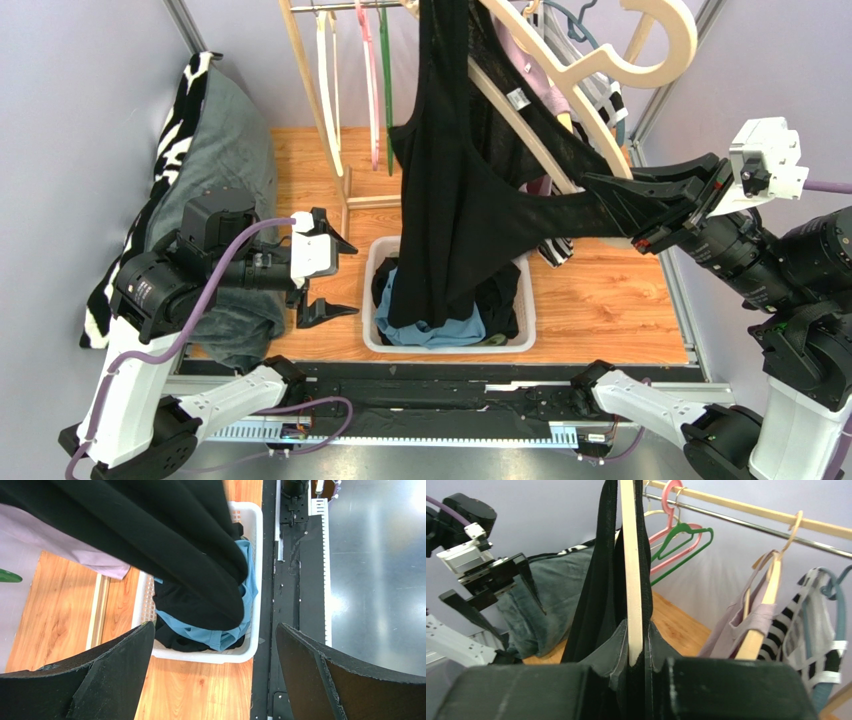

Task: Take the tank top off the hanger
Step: Pick up the hanger from the clothesline.

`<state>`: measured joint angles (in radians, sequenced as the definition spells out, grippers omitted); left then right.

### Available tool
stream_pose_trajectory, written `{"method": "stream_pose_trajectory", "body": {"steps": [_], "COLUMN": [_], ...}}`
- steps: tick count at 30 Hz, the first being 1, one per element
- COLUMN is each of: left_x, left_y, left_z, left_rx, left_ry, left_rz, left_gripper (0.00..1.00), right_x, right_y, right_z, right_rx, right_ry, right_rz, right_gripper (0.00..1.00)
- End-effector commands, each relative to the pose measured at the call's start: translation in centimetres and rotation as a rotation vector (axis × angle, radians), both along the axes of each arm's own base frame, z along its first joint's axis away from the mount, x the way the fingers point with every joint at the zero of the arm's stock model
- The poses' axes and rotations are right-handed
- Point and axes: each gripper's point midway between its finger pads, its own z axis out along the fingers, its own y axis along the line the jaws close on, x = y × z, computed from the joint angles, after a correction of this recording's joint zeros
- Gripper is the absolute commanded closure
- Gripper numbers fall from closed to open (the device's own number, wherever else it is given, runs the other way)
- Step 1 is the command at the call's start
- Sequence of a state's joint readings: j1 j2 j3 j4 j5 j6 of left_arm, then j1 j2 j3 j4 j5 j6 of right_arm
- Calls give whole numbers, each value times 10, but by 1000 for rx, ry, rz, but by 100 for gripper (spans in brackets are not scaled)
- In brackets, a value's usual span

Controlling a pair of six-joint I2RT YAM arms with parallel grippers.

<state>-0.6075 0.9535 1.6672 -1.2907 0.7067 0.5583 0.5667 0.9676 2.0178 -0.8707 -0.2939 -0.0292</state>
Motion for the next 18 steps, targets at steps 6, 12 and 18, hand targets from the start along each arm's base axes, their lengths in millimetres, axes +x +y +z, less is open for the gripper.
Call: {"method": "stream_pose_trajectory", "body": {"steps": [6, 12, 18], "left_x": [5, 2, -14], "left_y": [11, 31, 41], "left_z": [6, -4, 28], "left_rx": [-28, -4, -64], "left_ry": [-26, -88, -198], "left_rz": [96, 178, 156], "left_gripper": [1, 1, 1], "right_x": [-18, -33, -67], "right_y": [-7, 21, 18], "right_z": [15, -99, -159], "right_rx": [19, -159, -288], "right_ry": [-208, 16, 94], "right_rz": [18, 230, 361], "right_gripper": [100, 100, 100]}}
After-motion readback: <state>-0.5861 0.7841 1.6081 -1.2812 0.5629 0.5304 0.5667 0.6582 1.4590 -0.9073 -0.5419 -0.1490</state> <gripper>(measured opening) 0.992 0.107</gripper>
